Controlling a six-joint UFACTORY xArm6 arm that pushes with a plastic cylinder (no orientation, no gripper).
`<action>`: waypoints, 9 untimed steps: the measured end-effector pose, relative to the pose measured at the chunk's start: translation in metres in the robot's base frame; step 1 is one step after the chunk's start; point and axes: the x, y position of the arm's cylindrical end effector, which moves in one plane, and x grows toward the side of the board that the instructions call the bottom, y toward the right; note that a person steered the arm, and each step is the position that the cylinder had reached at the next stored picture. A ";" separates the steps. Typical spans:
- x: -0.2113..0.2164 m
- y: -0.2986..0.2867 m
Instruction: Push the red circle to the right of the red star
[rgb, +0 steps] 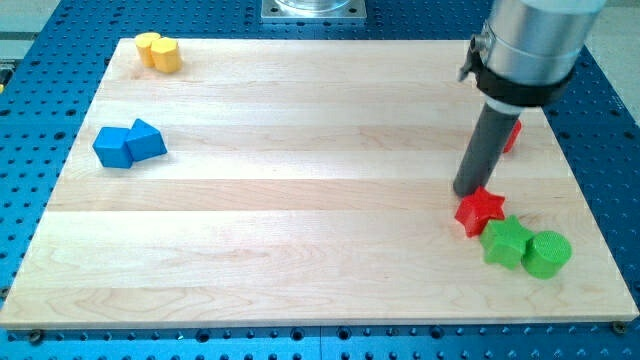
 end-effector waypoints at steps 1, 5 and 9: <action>-0.057 -0.005; -0.049 0.071; -0.061 -0.038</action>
